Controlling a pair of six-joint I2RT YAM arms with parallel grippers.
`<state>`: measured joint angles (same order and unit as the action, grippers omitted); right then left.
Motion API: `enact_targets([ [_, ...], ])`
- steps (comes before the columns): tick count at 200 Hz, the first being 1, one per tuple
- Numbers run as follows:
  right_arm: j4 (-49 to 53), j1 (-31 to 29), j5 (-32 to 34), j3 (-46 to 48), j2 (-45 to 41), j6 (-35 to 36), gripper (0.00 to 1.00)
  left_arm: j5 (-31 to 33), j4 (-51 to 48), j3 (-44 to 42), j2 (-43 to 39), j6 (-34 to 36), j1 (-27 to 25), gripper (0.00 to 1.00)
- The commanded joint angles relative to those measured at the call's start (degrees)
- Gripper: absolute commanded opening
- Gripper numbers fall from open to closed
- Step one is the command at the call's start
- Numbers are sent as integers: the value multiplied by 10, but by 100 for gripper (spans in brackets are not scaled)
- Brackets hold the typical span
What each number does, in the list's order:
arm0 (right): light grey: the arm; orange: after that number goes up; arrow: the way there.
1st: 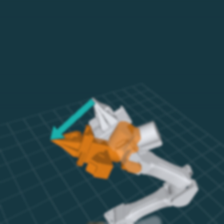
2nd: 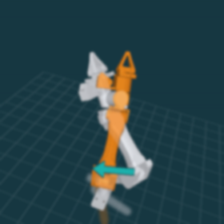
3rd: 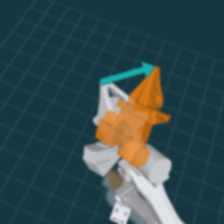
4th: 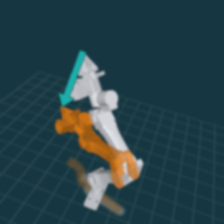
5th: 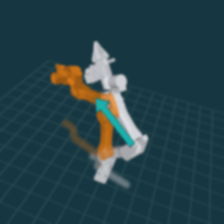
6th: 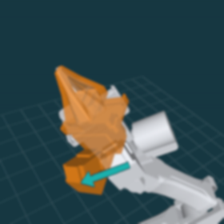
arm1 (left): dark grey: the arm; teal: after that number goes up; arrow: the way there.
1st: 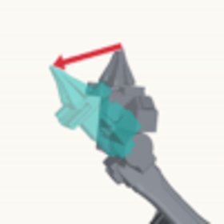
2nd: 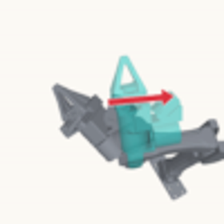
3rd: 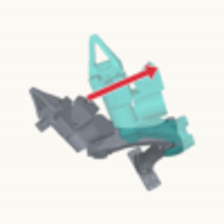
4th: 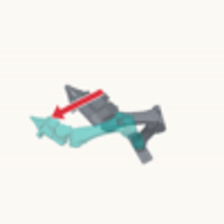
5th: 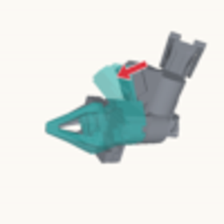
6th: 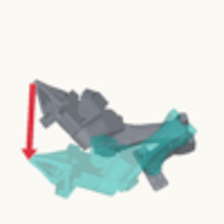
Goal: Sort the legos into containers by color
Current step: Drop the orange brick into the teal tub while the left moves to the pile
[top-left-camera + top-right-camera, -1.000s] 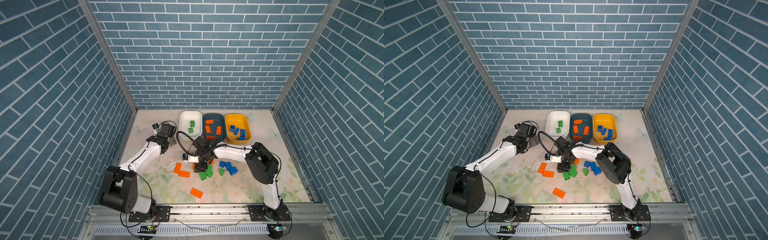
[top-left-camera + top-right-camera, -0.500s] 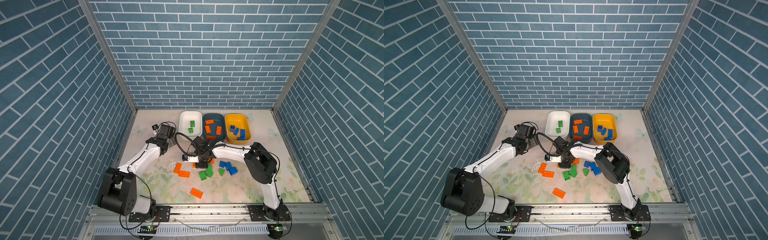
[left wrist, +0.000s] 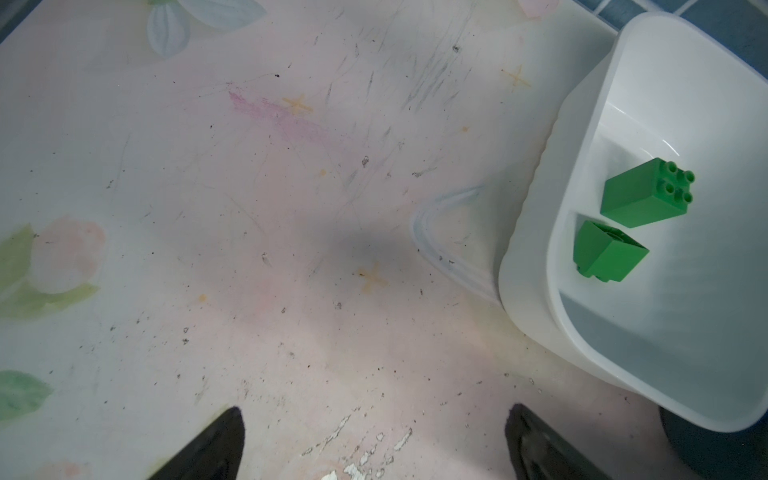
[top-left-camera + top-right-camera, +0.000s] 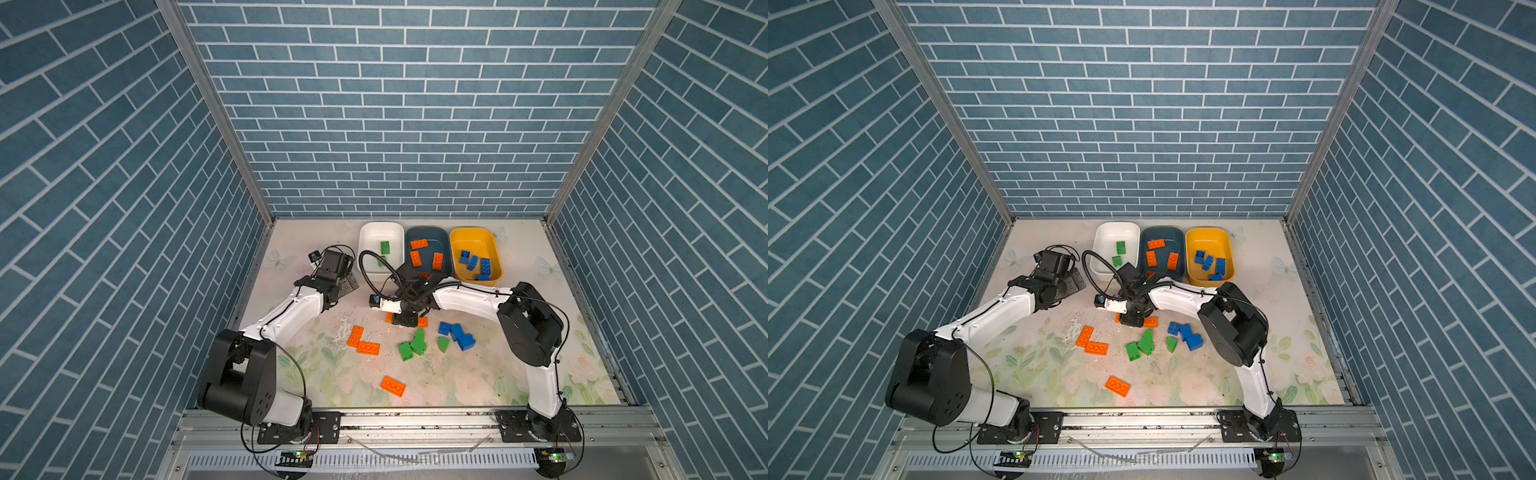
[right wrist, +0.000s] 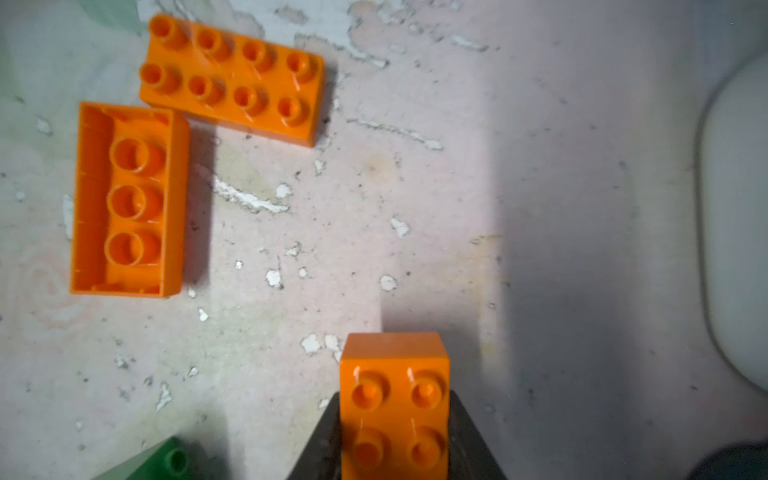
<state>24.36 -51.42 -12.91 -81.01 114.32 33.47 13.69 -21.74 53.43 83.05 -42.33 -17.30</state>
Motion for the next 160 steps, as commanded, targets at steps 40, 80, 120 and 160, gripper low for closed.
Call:
enact_targets([
  [40, -194, 89, -95, 82, -140, -170, 9, 3, 0, 27, 17, -2, -35, 99],
  [80, -308, 154, -67, 87, -140, -297, 8, -3, 3, 32, 31, -5, -62, 99],
  [120, -294, 191, -12, 29, -85, -379, 8, -19, -21, 19, 25, -9, -62, 99],
  [160, -166, 209, 41, -101, 14, -426, 10, -58, -44, -17, -6, 3, -62, 99],
])
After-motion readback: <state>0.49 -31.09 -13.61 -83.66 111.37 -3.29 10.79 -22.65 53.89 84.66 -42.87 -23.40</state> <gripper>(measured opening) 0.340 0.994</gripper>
